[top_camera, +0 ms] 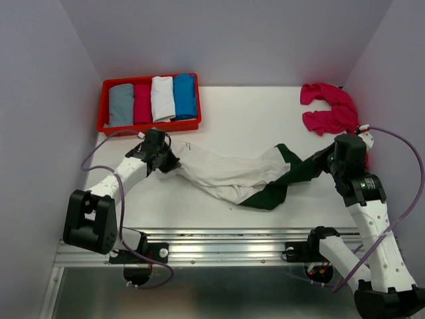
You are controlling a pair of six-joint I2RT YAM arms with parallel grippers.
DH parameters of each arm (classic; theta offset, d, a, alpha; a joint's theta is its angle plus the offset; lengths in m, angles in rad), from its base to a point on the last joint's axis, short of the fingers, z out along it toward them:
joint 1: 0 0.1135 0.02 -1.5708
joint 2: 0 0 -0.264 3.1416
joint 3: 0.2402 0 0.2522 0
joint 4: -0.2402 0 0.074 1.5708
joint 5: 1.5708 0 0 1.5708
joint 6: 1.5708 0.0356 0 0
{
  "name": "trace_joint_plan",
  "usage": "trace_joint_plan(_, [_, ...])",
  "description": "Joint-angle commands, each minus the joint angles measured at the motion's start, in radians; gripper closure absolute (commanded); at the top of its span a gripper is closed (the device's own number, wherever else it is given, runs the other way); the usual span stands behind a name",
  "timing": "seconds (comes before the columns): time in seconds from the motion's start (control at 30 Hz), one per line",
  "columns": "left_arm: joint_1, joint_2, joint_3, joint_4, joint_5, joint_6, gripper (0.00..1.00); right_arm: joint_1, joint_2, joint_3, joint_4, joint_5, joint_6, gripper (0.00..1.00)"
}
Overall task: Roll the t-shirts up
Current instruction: Flatten out the T-shirt at the center of the board.
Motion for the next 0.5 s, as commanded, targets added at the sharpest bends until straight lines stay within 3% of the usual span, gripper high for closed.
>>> trace_joint_plan(0.0, [0.095, -0.057, 0.263, -0.088, -0.052, 0.128, 1.0, 0.001, 0.085, 0.195, 0.138, 0.047, -0.074, 0.99])
trace_joint_plan(0.17, [0.232, -0.043, 0.681, -0.238, -0.017, 0.227, 1.0, 0.001, 0.232, 0.493, 0.169, 0.133, -0.157, 0.99])
trace_joint_plan(0.27, [0.322, -0.016, 0.844, -0.313, 0.046, 0.276, 1.0, 0.001, 0.257, 0.645, 0.168, 0.178, -0.189, 0.99])
trace_joint_plan(0.37, [0.413, -0.039, 0.863, -0.34, 0.107, 0.31, 1.0, 0.001, 0.197, 0.664, 0.168, 0.234, -0.227, 0.99])
trace_joint_plan(0.47, [0.445, -0.101, 0.738, -0.347, 0.155, 0.338, 1.0, 0.001, 0.074, 0.552, 0.142, 0.261, -0.24, 0.99])
